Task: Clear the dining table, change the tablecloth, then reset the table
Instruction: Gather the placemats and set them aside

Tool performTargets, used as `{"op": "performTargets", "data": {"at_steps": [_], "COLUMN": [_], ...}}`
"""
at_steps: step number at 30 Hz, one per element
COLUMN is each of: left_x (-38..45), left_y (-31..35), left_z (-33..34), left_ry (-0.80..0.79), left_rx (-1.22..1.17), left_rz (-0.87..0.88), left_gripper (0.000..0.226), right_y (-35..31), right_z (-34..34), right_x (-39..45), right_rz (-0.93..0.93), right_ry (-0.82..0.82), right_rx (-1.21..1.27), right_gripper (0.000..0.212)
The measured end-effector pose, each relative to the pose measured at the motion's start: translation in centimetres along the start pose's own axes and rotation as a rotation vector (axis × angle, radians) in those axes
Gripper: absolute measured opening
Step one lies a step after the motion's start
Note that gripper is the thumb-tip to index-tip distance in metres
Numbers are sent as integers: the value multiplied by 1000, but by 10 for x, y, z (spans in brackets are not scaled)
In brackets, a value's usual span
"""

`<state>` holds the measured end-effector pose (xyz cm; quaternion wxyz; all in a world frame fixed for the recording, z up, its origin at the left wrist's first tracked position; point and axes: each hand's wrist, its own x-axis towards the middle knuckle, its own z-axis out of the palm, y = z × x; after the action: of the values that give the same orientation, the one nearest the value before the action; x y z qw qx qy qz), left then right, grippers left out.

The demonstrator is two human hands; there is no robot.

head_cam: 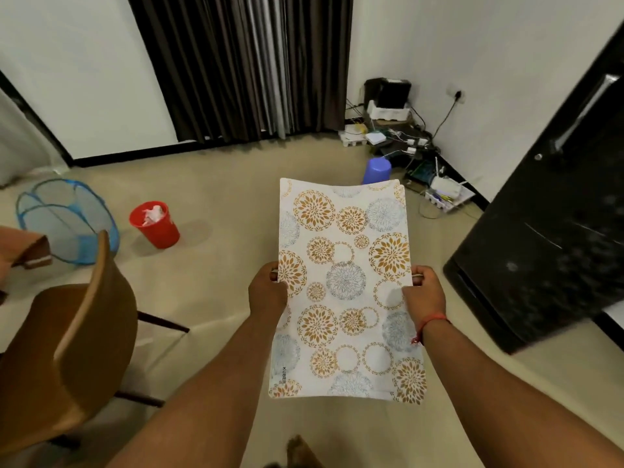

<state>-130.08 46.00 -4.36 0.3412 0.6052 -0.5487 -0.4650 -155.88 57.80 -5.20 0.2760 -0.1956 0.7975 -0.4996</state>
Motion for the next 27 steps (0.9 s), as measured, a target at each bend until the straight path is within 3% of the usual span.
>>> {"op": "performTargets", "data": {"at_steps": [6, 21, 27], "left_x": [123, 384, 455], "left_y": [39, 74, 77], "left_z": [-18, -62, -95], "left_ry": [65, 450, 588], "left_rx": [8, -47, -130], "left_rz": [6, -152, -224], "left_gripper": [44, 39, 35], "right_y": [-76, -231, -295], "right_z": [87, 361, 466], "right_x": [90, 314, 351], "right_rz": [-66, -198, -252], "right_ry": [-36, -468, -580], "right_rx": [-7, -94, -171], "right_gripper": [39, 43, 42]}}
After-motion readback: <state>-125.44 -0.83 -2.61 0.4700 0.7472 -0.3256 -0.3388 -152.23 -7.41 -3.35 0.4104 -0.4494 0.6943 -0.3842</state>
